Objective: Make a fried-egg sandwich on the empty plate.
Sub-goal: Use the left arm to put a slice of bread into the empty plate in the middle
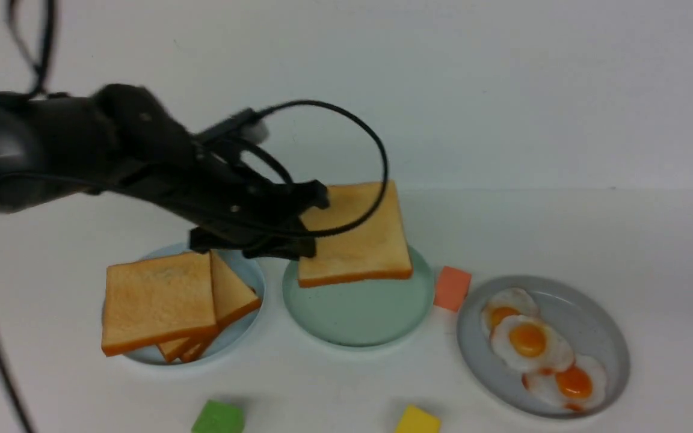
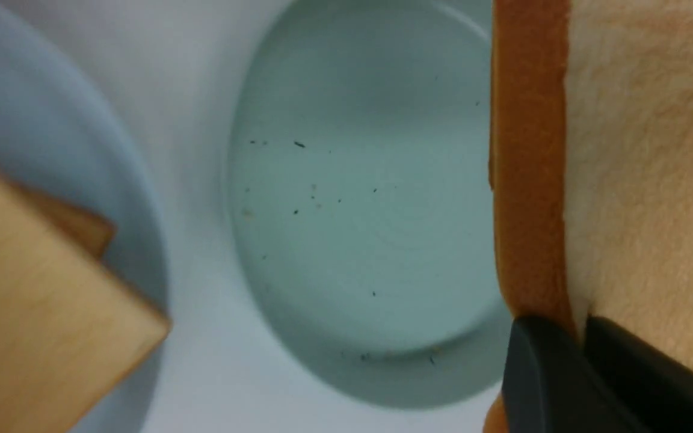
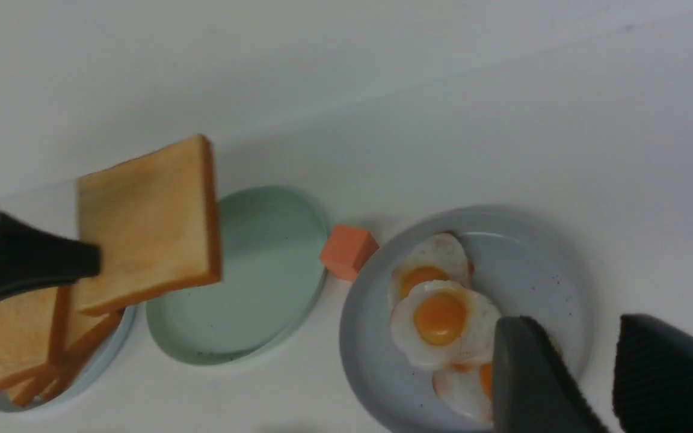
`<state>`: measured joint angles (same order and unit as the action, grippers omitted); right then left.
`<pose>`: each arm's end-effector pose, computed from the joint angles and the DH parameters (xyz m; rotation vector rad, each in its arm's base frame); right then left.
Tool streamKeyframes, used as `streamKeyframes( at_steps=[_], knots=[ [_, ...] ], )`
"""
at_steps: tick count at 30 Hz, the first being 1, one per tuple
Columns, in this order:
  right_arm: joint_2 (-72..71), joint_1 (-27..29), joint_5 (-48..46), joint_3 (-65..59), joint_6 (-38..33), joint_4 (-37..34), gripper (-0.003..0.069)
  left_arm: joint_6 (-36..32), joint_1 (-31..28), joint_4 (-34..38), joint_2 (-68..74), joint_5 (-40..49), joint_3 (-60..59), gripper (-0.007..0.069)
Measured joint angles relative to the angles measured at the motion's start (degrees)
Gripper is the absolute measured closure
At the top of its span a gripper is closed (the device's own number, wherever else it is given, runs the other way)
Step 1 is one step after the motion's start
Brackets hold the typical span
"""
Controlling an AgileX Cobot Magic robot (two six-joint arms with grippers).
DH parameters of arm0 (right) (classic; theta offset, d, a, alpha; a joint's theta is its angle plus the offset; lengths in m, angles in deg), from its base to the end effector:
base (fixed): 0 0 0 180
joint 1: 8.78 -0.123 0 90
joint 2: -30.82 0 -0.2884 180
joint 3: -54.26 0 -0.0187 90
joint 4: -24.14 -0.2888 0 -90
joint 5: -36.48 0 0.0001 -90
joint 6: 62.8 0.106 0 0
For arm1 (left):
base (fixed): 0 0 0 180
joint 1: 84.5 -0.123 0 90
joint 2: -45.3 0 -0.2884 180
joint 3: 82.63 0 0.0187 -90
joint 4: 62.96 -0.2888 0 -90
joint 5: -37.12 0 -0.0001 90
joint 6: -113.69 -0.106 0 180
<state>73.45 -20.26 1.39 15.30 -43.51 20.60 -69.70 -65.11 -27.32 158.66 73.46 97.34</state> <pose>0.1614 0.0366 0.3315 0.1697 2.0522 0.4031 0.4075 -0.1823 0.2095 -0.0149 2.6056 -0.7543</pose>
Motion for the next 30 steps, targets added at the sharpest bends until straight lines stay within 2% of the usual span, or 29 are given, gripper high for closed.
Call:
streamKeyframes(
  at_steps=[7, 16, 20, 23, 28, 29, 30],
  knots=[
    [0.00, -0.14, -1.11, 0.00, 0.00, -0.13, 0.0418, -1.83, 0.88, -1.94, 12.45, 2.99, 9.96, 0.0587],
    [0.00, -0.47, -1.43, 0.00, 0.00, 0.24, 0.0418, 0.48, 0.88, -5.20, 16.74, 3.64, 11.23, 0.0587],
    [0.00, -0.47, -1.43, 0.00, 0.00, 0.24, 0.0418, 1.69, 0.88, -7.09, 16.66, 3.90, 11.23, 0.0556],
    [0.00, -0.47, -1.64, 0.00, -1.21, 0.24, 0.0418, 3.39, 0.88, -9.73, 15.45, 4.09, 11.23, 0.0456],
    [2.04, -0.47, -3.36, 1.59, -4.09, 0.24, 0.0414, 6.81, 0.88, -13.64, 12.56, 5.20, 11.23, 0.0213],
    [2.44, -0.47, -3.57, 1.78, -4.15, 0.24, 0.0413, 6.94, 0.88, -13.86, 12.41, 5.30, 11.23, 0.0203],
    [3.82, -0.47, -4.99, 3.39, -4.46, 0.24, 0.0408, 7.64, 0.88, -15.24, 11.13, 6.02, 11.23, 0.0148]
  ],
)
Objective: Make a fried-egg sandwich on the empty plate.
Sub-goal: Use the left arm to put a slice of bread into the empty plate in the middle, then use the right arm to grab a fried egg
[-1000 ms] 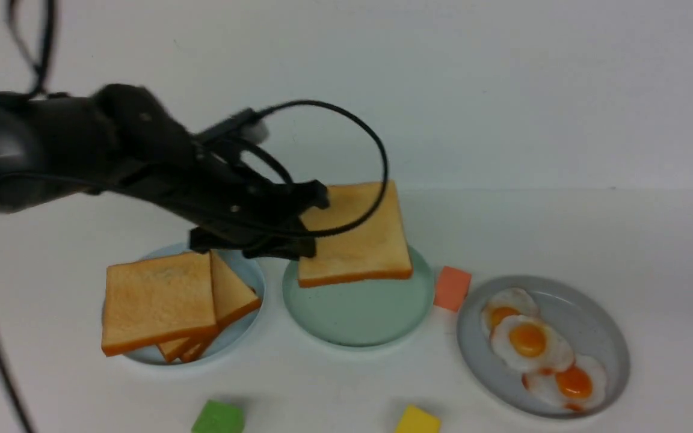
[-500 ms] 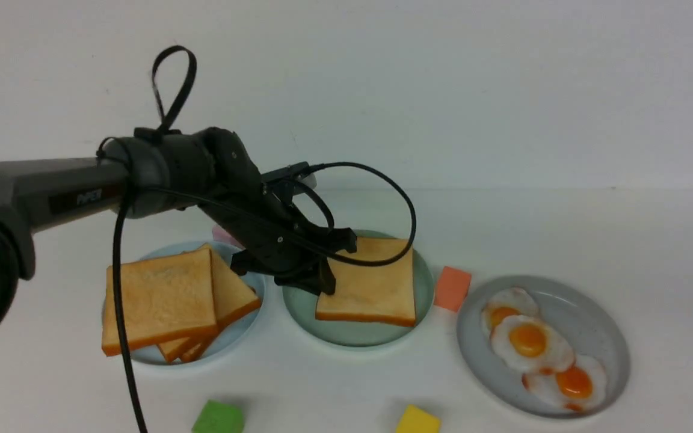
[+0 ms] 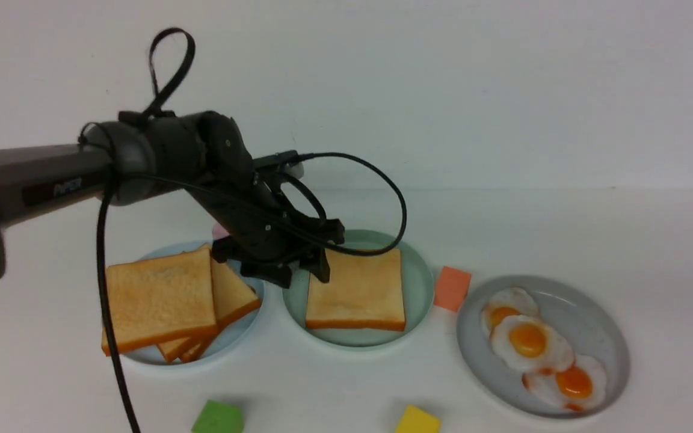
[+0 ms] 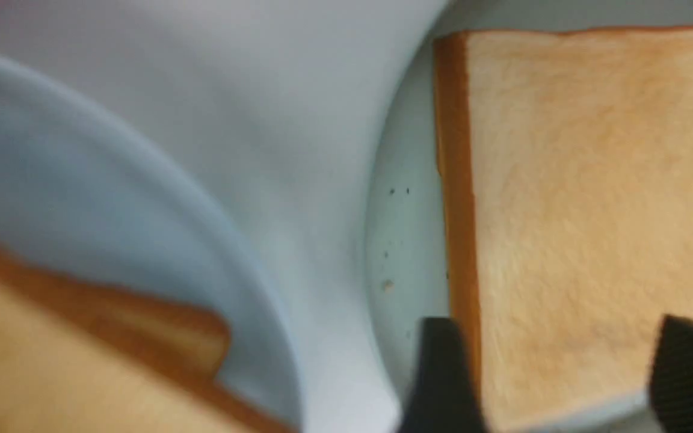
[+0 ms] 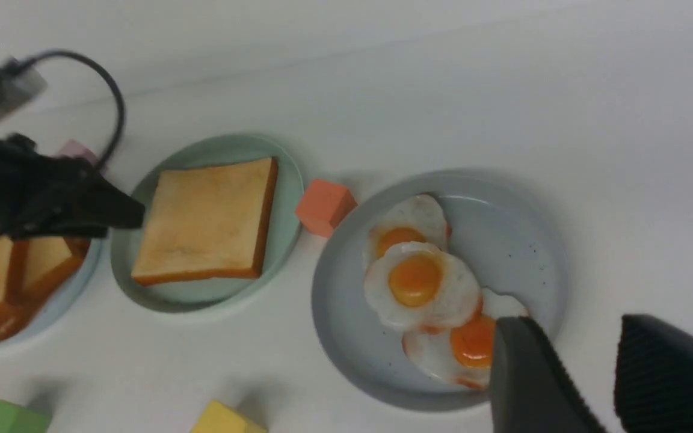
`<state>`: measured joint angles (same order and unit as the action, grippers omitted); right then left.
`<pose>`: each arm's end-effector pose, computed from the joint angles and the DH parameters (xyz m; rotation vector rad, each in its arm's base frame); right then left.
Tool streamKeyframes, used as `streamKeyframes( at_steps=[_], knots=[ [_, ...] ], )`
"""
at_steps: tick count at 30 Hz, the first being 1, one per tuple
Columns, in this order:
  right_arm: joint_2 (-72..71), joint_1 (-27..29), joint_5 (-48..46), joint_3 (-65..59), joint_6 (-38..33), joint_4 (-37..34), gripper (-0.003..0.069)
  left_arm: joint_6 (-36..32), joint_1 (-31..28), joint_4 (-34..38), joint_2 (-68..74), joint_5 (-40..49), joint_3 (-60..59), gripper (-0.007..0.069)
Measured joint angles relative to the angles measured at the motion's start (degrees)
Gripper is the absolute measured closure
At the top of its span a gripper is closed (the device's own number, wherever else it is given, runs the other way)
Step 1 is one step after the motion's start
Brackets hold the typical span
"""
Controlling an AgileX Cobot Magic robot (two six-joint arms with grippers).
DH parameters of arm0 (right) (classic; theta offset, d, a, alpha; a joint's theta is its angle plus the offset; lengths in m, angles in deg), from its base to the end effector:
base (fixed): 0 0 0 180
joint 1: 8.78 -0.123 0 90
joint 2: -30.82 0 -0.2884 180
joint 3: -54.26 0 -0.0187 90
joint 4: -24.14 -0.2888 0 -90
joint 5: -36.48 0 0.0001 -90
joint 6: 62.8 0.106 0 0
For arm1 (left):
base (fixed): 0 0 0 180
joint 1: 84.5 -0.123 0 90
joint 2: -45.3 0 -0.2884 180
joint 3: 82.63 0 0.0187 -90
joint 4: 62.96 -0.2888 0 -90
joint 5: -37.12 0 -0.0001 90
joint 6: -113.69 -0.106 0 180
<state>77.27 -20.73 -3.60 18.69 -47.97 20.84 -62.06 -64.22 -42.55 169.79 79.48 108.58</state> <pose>0.1698 0.0400 0.3343 0.0793 2.1474 0.3395 0.4429 -0.1902 0.1713 0.0918 2.7440 -0.5253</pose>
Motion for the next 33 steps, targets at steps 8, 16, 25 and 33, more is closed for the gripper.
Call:
streamKeyframes(
  at_steps=[8, 16, 25, 33],
  knots=[
    [16.04, 0.00, -12.03, 11.55, -3.18, -0.11, 0.0327, 0.68, 0.00, -5.76, -11.42, 10.52, 0.30, 0.0023],
    [34.84, 0.00, -16.50, 16.43, -16.33, -9.45, 0.0312, -7.23, 0.00, 5.69, -25.58, 17.00, -4.30, 0.0196],
    [45.99, 0.00, -14.82, 21.96, -35.37, -11.50, 0.0317, -18.20, 0.00, 9.89, -39.43, 16.99, -17.71, 0.0536],
    [55.17, 6.70, -11.45, 24.58, -38.72, -15.65, 0.0323, -18.45, 0.00, 9.96, -41.54, 16.96, -22.77, 0.0638]
  ],
)
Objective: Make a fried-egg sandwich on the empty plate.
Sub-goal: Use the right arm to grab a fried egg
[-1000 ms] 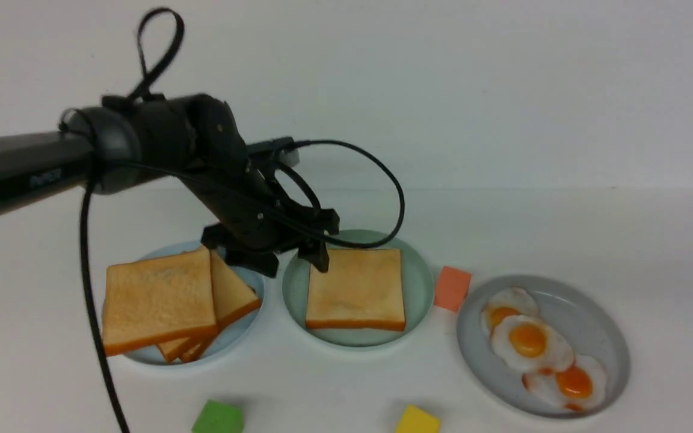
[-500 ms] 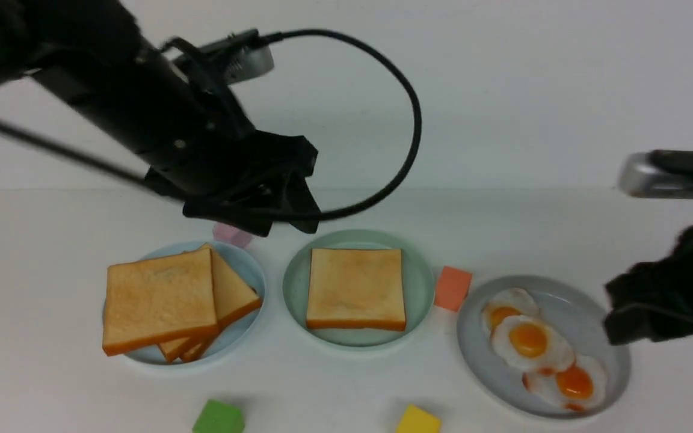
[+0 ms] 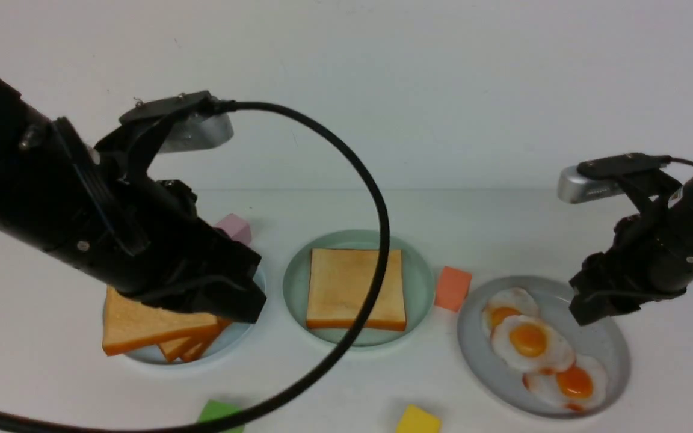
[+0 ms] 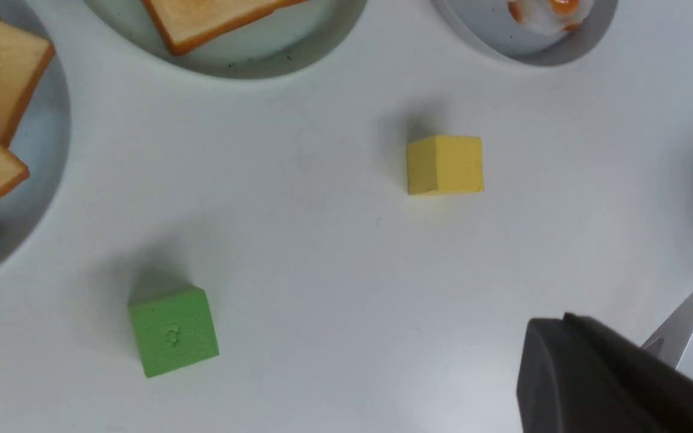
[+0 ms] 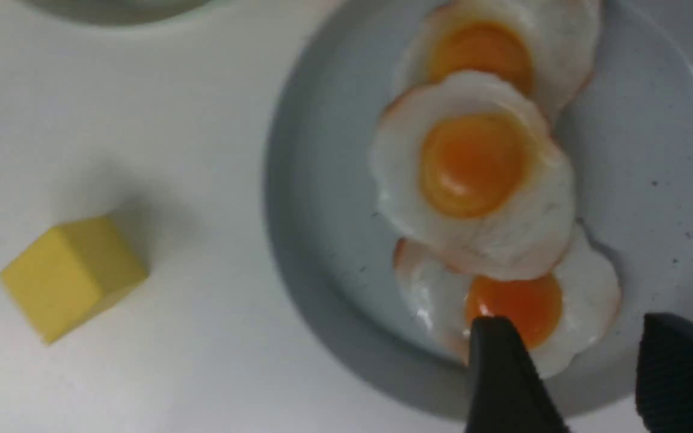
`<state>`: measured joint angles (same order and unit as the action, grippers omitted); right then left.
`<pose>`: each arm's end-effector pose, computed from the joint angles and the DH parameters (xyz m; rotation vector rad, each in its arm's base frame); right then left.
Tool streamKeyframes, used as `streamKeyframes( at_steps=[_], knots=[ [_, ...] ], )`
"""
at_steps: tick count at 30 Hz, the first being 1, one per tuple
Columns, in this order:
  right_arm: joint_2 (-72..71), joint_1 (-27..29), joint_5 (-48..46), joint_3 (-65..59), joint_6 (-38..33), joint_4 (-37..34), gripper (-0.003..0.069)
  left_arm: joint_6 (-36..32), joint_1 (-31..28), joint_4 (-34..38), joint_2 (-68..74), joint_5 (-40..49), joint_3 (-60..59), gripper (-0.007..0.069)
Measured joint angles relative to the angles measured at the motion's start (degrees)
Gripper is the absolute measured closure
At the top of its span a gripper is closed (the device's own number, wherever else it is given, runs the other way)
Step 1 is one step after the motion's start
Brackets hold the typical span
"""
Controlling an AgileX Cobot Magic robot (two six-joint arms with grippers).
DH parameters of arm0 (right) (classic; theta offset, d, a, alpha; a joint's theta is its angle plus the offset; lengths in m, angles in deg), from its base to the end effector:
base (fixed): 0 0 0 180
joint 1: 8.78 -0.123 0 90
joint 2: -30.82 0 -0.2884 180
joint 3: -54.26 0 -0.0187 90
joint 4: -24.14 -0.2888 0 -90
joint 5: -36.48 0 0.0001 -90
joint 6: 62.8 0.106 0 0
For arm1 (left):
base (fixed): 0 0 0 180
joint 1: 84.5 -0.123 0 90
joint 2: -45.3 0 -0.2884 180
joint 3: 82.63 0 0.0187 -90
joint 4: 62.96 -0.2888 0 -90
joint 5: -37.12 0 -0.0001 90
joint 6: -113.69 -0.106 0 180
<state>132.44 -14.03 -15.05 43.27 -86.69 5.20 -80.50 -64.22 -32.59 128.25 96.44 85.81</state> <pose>0.3585 0.0600 0.2139 -0.4717 2.7657 0.3371 0.2669 -0.1478 0.3225 0.5657 2.5685 -0.7275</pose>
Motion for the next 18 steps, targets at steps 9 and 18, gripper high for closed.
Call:
streamKeyframes(
  at_steps=[9, 18],
  knots=[
    [9.42, 6.95, -1.57, 3.55, -18.72, -14.76, 0.0319, -0.02, 0.00, 2.29, 0.00, 0.00, -0.05, 0.0638],
    [15.73, 6.95, 1.37, 3.60, -21.18, -16.16, 0.0318, -0.02, 0.00, 2.72, 0.00, 1.57, -0.05, 0.0638]
  ],
)
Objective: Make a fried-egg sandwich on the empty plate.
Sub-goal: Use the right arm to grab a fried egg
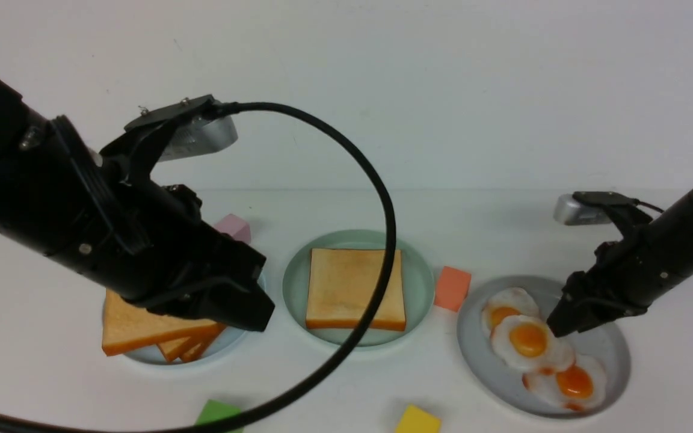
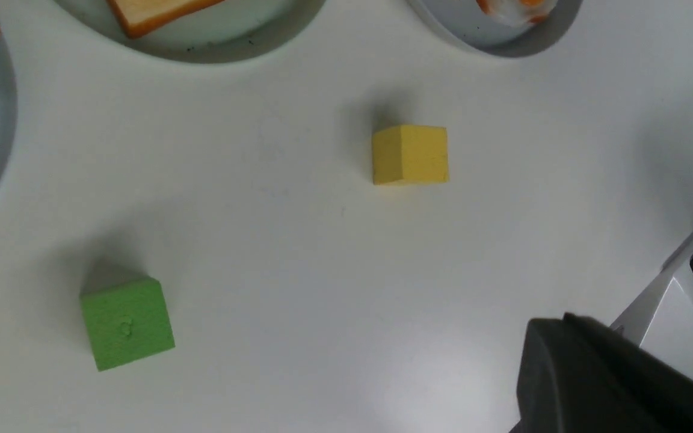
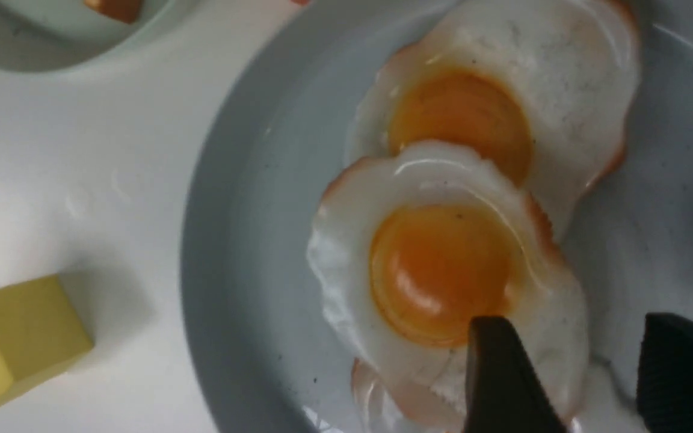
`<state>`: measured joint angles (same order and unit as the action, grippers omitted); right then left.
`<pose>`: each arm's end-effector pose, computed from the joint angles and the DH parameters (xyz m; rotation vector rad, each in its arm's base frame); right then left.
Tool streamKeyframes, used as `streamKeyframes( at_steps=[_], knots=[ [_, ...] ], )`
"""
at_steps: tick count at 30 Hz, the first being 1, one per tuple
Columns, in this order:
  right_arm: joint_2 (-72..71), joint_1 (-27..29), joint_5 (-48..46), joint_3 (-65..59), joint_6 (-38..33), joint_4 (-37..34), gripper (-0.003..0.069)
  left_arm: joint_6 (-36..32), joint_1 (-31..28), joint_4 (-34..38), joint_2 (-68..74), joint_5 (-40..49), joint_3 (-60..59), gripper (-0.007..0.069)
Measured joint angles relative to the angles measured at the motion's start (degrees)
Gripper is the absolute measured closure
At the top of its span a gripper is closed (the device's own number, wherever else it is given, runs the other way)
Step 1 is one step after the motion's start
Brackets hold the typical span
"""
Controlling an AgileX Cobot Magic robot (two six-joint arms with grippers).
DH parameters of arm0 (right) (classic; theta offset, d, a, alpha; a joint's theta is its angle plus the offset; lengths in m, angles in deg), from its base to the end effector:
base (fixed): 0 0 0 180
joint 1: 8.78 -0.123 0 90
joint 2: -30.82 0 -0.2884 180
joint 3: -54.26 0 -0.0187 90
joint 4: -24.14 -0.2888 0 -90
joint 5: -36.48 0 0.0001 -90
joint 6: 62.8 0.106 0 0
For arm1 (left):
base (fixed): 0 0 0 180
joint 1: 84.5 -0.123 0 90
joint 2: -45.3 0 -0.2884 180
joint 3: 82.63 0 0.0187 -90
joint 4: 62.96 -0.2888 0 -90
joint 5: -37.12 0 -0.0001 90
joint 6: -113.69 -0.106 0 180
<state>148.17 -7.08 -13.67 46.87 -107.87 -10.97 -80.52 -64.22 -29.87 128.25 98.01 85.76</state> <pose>0.3995 0.0350 0.1365 -0.5279 2.7611 0.5895 0.2630 -0.1511 0.3234 0.5593 2.5842 -0.7957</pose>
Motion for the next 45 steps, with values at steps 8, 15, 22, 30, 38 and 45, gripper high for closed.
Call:
streamKeyframes(
  at_steps=[8, 15, 22, 30, 38, 45],
  knots=[
    [3.71, 0.00, 0.46, 0.06, -3.79, -6.15, 0.0321, 0.00, 0.00, 0.14, 0.00, 0.50, 0.00, 0.0638],
    [5.12, 0.00, -1.48, 0.43, -5.68, -8.66, 0.0347, 0.00, 0.00, 0.26, 0.00, 0.61, 0.00, 0.0638],
    [5.55, 0.06, -2.05, 0.77, -3.24, -6.92, 0.0538, 0.00, 0.00, 0.26, 0.00, 0.61, 0.00, 0.0637],
    [5.53, 2.20, -4.91, 1.12, -2.52, -7.15, 0.0542, 0.00, 0.00, 0.26, 0.00, 1.20, 0.00, 0.0631],
    [2.84, 6.20, -7.38, 1.12, -4.78, -10.54, 0.0603, 0.00, 0.00, 0.02, 0.00, 1.90, 0.00, 0.0623],
    [2.18, 6.32, -8.59, 1.12, -6.19, -13.84, 0.0626, 0.00, 0.00, -0.12, 0.00, 1.95, 0.00, 0.0613]
  ],
)
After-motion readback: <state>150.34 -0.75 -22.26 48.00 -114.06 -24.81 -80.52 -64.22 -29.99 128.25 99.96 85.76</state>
